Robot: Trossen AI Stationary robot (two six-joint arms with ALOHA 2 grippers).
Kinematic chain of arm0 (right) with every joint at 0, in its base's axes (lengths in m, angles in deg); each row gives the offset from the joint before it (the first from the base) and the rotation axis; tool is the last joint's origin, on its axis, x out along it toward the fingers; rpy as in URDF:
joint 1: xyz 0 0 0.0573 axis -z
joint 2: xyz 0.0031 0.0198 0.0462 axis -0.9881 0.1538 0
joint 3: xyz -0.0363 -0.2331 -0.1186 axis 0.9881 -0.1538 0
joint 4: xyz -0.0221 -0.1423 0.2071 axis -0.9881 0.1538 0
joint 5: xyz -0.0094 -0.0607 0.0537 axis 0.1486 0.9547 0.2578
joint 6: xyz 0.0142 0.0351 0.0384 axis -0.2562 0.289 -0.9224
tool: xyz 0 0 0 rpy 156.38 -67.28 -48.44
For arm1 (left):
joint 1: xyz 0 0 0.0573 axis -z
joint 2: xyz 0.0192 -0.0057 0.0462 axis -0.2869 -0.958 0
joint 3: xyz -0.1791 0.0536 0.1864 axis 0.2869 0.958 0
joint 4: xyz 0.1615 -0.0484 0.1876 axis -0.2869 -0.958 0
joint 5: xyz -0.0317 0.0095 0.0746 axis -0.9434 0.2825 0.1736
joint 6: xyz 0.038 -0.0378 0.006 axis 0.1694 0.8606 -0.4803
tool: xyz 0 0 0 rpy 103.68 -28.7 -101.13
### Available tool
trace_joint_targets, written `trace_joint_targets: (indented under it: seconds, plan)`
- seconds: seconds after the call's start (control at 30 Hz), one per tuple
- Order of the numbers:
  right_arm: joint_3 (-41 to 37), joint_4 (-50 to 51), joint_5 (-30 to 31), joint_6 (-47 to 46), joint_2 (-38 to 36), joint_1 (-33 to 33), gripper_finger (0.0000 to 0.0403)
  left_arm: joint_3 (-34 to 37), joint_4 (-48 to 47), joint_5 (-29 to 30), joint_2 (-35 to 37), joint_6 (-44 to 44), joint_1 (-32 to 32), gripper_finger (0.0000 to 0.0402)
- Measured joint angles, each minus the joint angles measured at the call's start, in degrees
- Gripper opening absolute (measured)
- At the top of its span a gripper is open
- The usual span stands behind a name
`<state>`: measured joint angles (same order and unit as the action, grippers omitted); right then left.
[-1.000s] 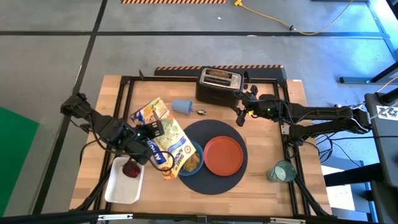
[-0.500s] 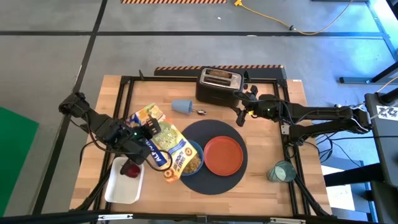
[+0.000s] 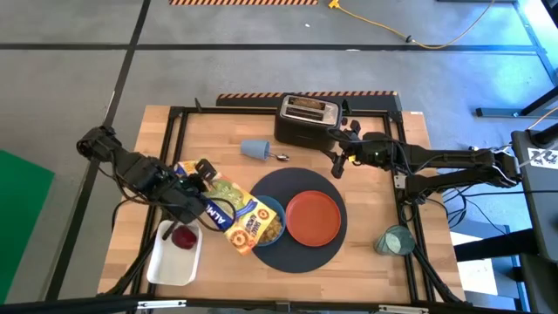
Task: Arrange a breakfast setting
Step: Pour the cereal from the cereal box into the blue bowl
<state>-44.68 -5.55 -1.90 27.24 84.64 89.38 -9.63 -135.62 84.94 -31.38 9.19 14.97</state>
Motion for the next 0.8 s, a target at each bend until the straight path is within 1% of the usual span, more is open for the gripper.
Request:
trace_joint_targets:
  seconds: [0.07, 0.3, 0.47, 0.57, 0.67, 0.8]
  plan:
    - [0.0, 0.0, 0.0, -0.1, 0.0, 0.0, 0.0211, 1.9, 0.1, -0.1, 1.7, 0.9, 0.0, 0.0028]
    - [0.0, -0.1, 0.0, -1.0, 0.0, 0.0, 0.0211, 12.2, -0.2, -1.0, 10.6, 5.0, 0.0, 0.0025]
    - [0.0, -1.1, -1.1, -1.4, 0.0, 0.0, 0.0211, 15.0, 2.2, 0.8, 16.4, 6.6, 0.0, 0.0025]
    - [0.0, -2.6, -4.2, -2.8, 0.2, 0.0, 0.0211, 15.2, 4.9, 1.9, 19.4, 6.9, 0.0, 0.0025]
    - [0.0, -6.3, -9.2, -4.0, 1.5, 0.0, 0.0211, 15.2, 8.0, 3.1, 22.6, 8.2, 0.0, 0.0025]
    - [0.0, -12.3, -14.1, -4.0, 4.3, 0.0, 0.0211, 15.2, 11.9, 6.3, 26.7, 12.2, 0.0, 0.0025]
